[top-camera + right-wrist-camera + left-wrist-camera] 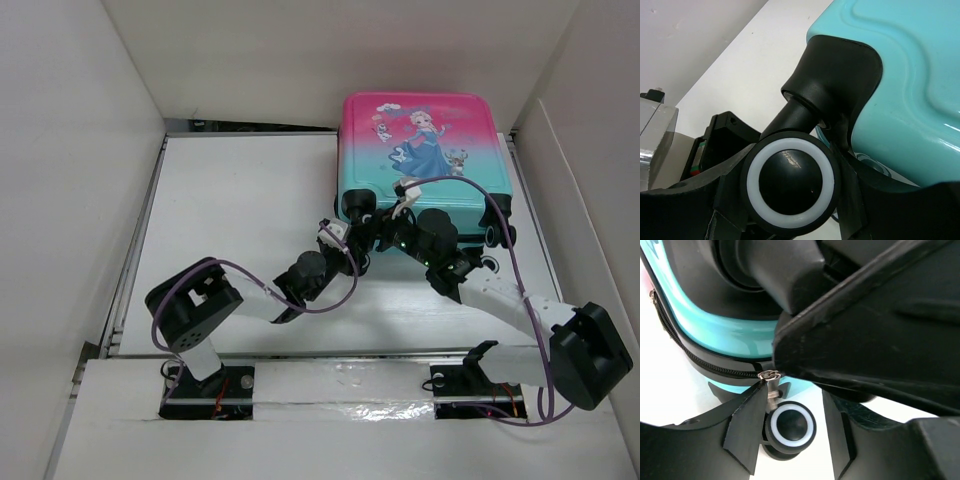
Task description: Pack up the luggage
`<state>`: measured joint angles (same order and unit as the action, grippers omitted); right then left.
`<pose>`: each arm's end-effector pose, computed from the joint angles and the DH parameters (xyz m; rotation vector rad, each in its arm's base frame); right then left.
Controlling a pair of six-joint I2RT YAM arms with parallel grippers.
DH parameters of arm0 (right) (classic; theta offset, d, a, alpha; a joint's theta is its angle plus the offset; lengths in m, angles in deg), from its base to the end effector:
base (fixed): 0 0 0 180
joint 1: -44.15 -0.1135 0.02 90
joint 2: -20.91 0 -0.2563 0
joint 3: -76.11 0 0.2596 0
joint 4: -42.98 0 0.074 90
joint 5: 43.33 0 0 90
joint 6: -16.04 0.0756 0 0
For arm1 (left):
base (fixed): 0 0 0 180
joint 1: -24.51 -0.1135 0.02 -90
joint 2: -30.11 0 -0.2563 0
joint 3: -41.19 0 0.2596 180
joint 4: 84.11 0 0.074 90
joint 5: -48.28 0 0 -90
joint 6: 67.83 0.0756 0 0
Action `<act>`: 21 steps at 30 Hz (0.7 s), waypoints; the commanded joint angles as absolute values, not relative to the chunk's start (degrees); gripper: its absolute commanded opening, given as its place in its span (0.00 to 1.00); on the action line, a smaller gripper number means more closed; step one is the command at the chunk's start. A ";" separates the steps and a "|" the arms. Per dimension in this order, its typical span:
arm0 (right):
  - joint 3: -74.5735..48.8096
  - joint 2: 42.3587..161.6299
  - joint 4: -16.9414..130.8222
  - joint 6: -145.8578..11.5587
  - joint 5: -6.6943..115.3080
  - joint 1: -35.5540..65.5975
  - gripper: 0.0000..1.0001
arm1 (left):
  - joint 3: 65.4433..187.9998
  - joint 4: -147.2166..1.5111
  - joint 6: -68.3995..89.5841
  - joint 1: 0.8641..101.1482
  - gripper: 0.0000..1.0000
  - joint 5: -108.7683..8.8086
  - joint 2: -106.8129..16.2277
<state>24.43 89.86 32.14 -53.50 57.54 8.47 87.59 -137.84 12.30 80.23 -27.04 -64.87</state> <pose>0.2542 0.2001 0.2590 -0.3804 1.7203 0.8856 0.2189 -0.2871 0.1874 0.3929 1.4763 -0.7327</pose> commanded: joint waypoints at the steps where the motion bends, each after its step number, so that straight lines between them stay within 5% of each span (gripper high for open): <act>1: 18.54 85.87 21.01 -50.94 61.96 7.15 0.00 | 90.41 -141.76 13.21 79.70 0.43 -26.25 -65.60; 16: 18.80 83.49 20.84 -49.62 64.24 6.09 0.00 | 93.84 -146.42 13.47 79.70 0.26 -19.76 -71.05; 21: 20.83 82.79 19.61 -49.00 64.42 6.09 0.00 | 94.37 -148.97 11.28 79.18 0.01 -12.81 -72.45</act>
<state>23.95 88.72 34.08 -53.01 56.29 8.45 90.08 -141.58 12.96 80.52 -17.95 -71.69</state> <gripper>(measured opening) 0.621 0.043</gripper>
